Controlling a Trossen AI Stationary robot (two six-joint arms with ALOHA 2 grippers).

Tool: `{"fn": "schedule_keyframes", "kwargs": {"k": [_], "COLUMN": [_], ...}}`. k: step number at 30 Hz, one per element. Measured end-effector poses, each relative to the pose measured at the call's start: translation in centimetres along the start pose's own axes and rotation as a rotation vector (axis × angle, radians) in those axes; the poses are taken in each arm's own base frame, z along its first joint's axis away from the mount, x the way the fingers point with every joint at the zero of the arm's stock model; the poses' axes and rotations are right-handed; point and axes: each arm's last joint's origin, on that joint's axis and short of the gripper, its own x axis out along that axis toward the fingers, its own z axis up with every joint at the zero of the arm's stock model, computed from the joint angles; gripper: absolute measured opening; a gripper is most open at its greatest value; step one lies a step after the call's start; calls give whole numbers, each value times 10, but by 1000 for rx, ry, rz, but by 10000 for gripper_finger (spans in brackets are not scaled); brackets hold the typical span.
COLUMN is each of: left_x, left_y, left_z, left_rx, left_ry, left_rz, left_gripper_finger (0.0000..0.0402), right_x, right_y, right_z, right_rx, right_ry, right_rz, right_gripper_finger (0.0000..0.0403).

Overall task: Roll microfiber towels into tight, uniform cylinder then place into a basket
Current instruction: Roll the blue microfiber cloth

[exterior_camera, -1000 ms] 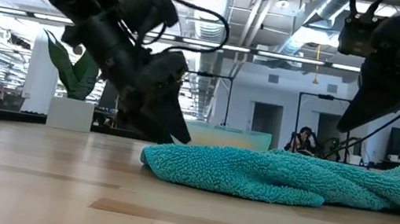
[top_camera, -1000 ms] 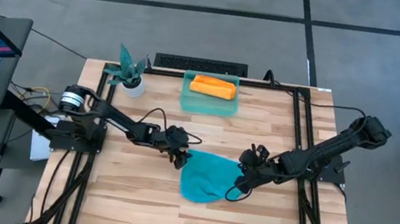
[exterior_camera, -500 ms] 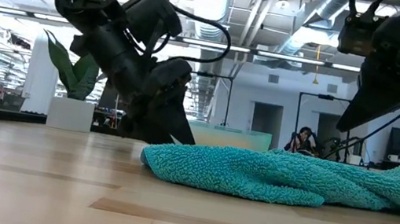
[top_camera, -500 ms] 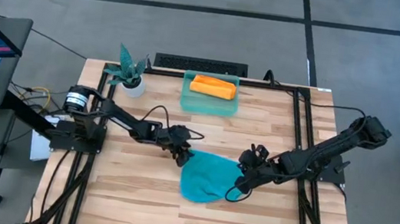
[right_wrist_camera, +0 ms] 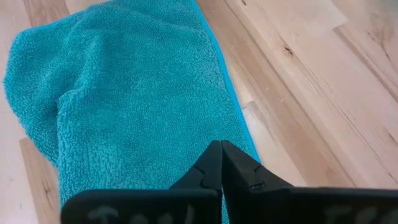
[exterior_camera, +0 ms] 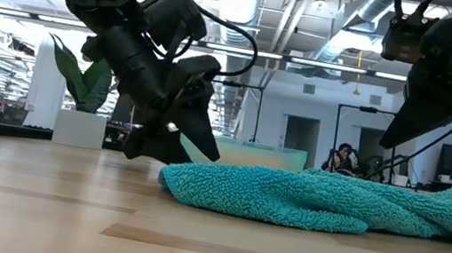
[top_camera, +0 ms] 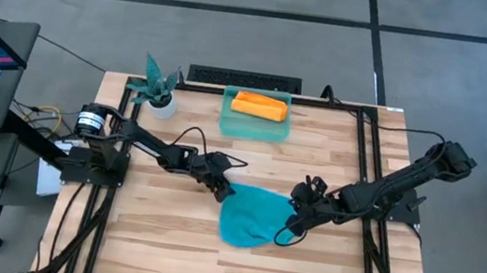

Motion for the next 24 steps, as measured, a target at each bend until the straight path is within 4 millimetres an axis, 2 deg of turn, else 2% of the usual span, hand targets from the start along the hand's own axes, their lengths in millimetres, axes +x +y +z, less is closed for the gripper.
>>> {"fn": "schedule_keyframes", "kwargs": {"k": [4,7,19,22,24], "left_x": [0,1,1,1,1], "left_y": [-2,-3,2,1,1], "left_z": [0,-2,0,1,2], "left_rx": [-25,-20,72,100,118], "left_ry": [28,45,-8,-21,-31], "left_rz": [-18,-29,35,36,31], "left_gripper_finger": [232,211,43,12,4], "right_x": [0,0,0,0,0], "right_y": [0,0,0,0,1], "right_z": [0,0,0,0,1], "right_rx": [0,0,0,1,5], "right_ry": [0,0,0,0,-8], "right_rz": [0,0,0,0,7], "right_gripper_finger": [24,26,26,27,26]}}
